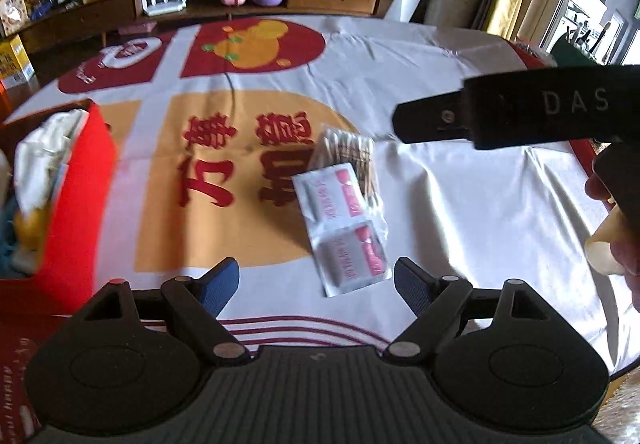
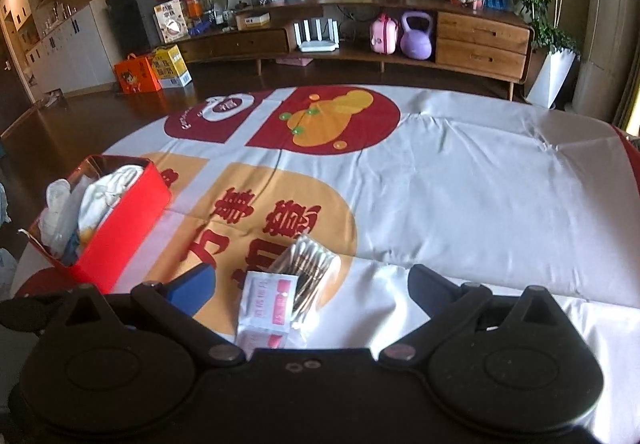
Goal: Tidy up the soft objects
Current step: 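Grasp the cotton swab pack with the right gripper while the left gripper grasps the wipe packets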
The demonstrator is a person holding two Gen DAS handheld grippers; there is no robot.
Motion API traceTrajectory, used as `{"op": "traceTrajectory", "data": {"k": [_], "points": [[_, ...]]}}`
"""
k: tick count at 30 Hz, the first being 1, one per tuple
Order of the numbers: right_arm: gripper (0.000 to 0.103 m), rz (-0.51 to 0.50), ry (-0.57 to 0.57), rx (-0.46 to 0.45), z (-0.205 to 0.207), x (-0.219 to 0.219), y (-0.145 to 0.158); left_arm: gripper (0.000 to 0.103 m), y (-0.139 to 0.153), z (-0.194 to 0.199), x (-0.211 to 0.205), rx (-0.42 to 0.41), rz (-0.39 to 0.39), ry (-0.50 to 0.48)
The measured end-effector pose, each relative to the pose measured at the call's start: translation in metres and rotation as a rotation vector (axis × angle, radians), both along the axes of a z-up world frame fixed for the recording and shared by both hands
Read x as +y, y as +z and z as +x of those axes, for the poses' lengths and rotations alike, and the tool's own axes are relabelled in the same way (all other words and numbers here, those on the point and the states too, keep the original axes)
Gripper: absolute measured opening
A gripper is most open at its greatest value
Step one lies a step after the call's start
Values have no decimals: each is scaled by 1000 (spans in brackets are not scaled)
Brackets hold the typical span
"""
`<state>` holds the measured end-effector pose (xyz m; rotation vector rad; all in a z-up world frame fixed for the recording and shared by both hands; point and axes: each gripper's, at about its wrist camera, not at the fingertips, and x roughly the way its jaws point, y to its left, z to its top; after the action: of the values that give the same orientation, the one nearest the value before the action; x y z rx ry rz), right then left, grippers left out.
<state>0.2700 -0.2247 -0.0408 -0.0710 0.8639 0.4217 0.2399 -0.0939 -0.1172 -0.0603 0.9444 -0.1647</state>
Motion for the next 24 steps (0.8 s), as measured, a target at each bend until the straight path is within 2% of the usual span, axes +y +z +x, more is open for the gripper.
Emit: {"op": "traceTrajectory", "data": {"k": [10,16,24], "points": [[96,1,-25,56,25,0,-25,85,-26,26,-18,35,-62,-3],[93,0,-37,86,40,8,-39,85,-37,35,-18,36,-64,13],[85,-7,-68,115,56,20,-58,85,-40,35,-23,-12,-19,2]]}}
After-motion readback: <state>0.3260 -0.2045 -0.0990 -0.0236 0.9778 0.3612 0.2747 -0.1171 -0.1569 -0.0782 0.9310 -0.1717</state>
